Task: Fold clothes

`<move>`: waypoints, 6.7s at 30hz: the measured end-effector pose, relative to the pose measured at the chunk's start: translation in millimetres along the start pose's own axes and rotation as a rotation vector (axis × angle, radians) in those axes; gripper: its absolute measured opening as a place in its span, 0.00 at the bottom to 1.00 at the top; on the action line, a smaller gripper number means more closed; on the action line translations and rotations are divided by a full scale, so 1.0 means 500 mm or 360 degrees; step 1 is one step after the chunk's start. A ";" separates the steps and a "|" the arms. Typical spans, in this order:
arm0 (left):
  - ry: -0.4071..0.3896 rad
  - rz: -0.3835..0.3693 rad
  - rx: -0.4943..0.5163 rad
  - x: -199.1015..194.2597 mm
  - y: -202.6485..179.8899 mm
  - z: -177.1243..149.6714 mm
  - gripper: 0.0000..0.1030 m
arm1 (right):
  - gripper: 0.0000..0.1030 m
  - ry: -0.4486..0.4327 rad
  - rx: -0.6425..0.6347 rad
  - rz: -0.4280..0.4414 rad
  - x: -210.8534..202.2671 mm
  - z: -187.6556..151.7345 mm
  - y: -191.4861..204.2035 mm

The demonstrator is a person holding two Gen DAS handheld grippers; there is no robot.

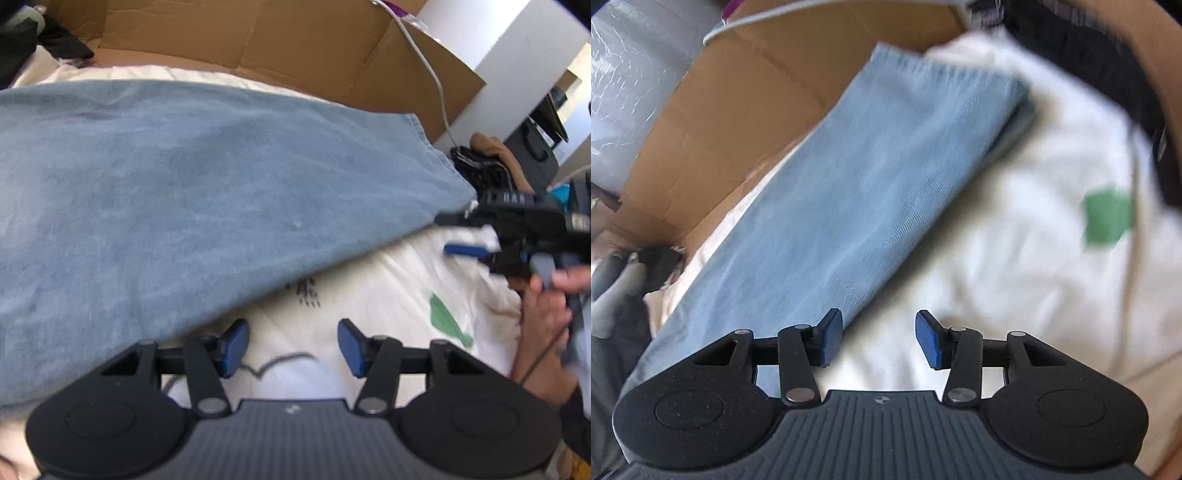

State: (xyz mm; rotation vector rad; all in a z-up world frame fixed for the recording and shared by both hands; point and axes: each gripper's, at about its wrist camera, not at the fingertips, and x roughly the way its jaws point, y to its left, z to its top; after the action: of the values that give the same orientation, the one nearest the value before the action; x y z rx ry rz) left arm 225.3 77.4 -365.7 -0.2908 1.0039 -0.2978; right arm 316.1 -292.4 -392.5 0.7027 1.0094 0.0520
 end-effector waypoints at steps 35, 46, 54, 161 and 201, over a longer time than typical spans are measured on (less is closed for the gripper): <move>-0.0077 0.0008 0.0109 0.036 -0.030 0.016 0.55 | 0.48 -0.0035 0.0155 0.0306 0.073 0.021 0.009; -0.0134 0.0208 -0.0002 -0.047 0.033 -0.012 0.55 | 0.48 -0.0041 0.0121 0.0338 0.066 -0.003 0.017; -0.0116 0.0362 -0.0058 -0.118 0.080 -0.051 0.55 | 0.49 -0.0006 0.0095 0.0384 0.071 -0.034 0.035; -0.0155 0.0752 -0.0442 -0.249 0.230 -0.118 0.05 | 0.06 0.0140 -0.0042 0.0259 0.027 -0.160 0.110; -0.0398 0.0233 -0.1342 -0.285 0.409 -0.210 0.38 | 0.12 -0.0241 0.0596 0.0301 0.032 0.032 -0.117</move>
State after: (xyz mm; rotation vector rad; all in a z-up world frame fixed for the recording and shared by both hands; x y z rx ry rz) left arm 85.9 308.5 -384.0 -0.9865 0.8522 0.3116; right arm 321.5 -340.7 -432.1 1.1267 0.8118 -0.0266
